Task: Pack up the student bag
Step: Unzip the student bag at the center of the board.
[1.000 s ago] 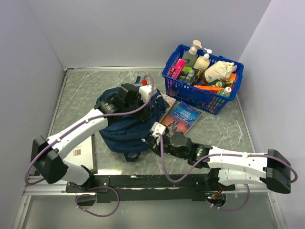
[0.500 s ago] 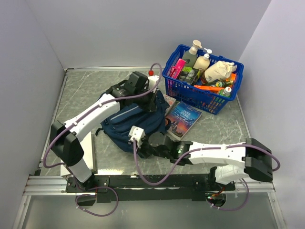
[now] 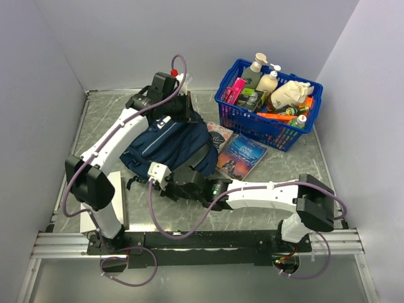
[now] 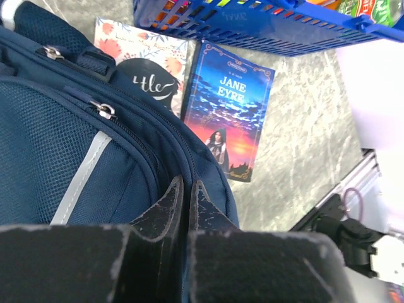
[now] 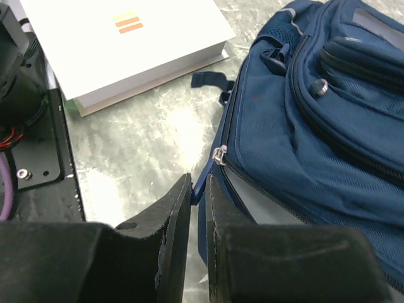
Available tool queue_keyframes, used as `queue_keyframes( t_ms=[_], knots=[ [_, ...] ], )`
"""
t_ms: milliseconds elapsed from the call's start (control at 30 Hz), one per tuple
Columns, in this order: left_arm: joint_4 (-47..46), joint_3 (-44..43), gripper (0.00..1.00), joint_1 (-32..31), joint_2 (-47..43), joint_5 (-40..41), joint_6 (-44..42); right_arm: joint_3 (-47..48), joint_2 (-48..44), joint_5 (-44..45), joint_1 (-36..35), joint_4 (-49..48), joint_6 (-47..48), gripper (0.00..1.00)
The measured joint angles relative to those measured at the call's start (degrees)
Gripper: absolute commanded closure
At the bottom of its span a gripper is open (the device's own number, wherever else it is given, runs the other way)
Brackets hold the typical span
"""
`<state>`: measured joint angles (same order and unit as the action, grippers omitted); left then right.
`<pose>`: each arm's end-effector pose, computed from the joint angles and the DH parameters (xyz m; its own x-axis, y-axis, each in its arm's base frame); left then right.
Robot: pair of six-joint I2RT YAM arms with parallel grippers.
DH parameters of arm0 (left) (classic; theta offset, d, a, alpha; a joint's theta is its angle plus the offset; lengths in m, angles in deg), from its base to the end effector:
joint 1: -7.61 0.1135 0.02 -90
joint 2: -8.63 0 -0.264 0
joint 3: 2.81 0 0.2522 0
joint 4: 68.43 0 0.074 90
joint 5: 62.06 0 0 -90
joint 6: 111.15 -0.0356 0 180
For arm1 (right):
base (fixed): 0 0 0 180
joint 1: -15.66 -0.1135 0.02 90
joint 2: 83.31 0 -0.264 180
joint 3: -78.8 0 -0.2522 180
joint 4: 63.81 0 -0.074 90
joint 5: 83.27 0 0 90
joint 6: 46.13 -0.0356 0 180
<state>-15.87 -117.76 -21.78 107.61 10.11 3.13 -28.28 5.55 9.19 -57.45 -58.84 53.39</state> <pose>0.3347 -0.2010 0.3793 -0.7536 -0.0248 -0.6569 0.4076 0.7664 -0.4965 0.1059 0.3436 0.2691 0.0539 -0.3912 -0.9187 -0.9485 0.2676 -0.1696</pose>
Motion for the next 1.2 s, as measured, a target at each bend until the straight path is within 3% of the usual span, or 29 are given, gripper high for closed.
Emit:
queue_keyframes(
  t_ms=[333, 567, 600, 667, 767, 967, 1200],
  knots=[
    [0.02, -3.76, 0.99, 4.66, 5.9, -5.16, 8.68, 5.75, 7.13, 2.29, 0.42, 2.27, 1.64, 1.0],
    [-1.03, -4.22, 0.99, 8.52, 7.3, -6.38, 14.19, 17.18, 16.85, 3.08, 1.27, 4.15, 3.21, 1.0],
    [-1.46, -4.22, 0.99, 8.85, 7.41, -6.84, 14.49, 18.43, 17.99, 2.71, 1.42, 4.09, 3.43, 0.98],
    [-1.9, -4.13, 0.99, 9.38, 7.52, -7.8, 14.58, 20.79, 20.22, 1.09, 2.03, 4.11, 3.41, 0.83],
    [-2.89, -3.61, 0.99, 9.55, 7.5, -8.9, 14.32, 21.51, 21.64, -1.53, 3.1, 3.63, 2.49, 0.71],
    [-8.66, -1.9, 0.99, 9.77, 7.06, -13.16, 10.54, 16.98, 20.57, -11.41, 3.32, -0.52, -2.27, 0.47],
    [-6.34, -0.22, 0.99, 10.14, 0.02, -18.29, -4.15, -3.78, 1.38, -14.14, 5.05, -3.23, -7.82, 0.48]
  ],
)
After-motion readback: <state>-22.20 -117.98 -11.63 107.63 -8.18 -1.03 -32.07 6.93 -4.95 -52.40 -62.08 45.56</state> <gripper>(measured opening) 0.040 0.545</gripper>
